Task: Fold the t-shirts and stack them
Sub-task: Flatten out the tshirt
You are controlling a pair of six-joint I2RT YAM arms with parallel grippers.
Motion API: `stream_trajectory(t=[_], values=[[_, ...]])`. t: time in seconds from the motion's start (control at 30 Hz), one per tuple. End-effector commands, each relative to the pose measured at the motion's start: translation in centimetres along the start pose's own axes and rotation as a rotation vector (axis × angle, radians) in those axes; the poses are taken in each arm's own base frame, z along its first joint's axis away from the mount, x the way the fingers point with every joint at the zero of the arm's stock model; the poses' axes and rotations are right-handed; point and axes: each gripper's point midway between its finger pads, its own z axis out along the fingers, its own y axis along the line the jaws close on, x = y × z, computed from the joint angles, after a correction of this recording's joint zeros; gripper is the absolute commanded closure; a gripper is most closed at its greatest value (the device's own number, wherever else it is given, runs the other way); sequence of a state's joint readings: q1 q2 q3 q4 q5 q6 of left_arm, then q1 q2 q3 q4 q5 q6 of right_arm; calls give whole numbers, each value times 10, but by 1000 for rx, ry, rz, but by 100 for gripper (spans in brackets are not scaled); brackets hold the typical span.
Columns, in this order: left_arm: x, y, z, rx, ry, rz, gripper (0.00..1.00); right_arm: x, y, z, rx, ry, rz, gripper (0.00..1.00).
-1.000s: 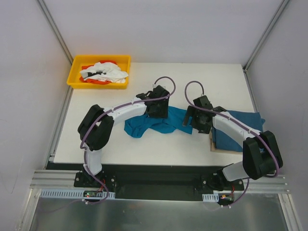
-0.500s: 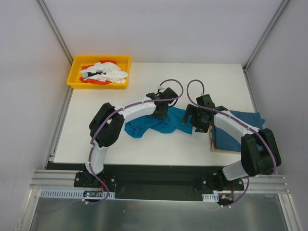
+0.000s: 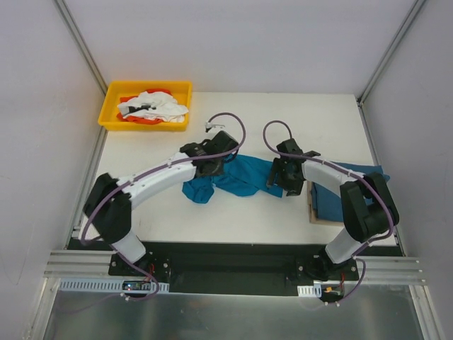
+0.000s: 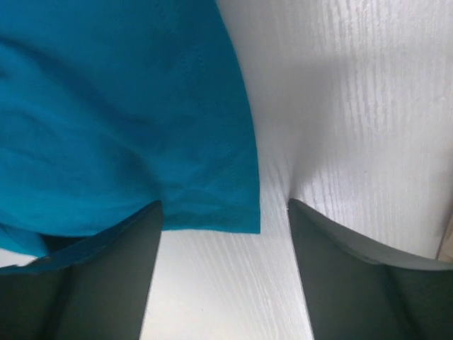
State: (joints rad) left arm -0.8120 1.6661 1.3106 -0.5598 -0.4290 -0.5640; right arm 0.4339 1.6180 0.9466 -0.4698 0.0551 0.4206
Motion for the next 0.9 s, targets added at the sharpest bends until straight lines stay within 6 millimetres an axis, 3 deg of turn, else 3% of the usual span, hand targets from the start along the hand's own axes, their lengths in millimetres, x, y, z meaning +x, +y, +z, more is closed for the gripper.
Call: stream_trajectory(t=[0.0,0.07,0.13,0.23,0.27,0.43,0.47,0.63,0.83,0.87], values=[[4,40,-37,-38,-86,-41,100,-8,-5,7,80,-10,40,30],[6,47,-51,-10,-111,-88,100,-5,-3,11,81,7,44,36],[19,57,-52,-17,-103,-107,100,0,0,15,77,24,36,39],[27,71,-61,-10,-127,-150,100,5,8,19,63,39,16,61],[25,76,-67,-3,-149,-167,100,3,12,19,49,37,12,64],[37,113,-60,-73,-149,-234,100,3,14,25,53,43,4,84],[35,125,-58,-95,-147,-277,100,1,15,25,47,37,-7,99],[38,141,-46,-112,-138,-328,100,-12,21,12,14,-22,-47,99],[14,141,-32,-50,-185,-365,100,-40,41,-9,-82,-133,-113,100],[8,142,-30,-38,-195,-376,100,-49,52,-14,-121,-164,-118,99]])
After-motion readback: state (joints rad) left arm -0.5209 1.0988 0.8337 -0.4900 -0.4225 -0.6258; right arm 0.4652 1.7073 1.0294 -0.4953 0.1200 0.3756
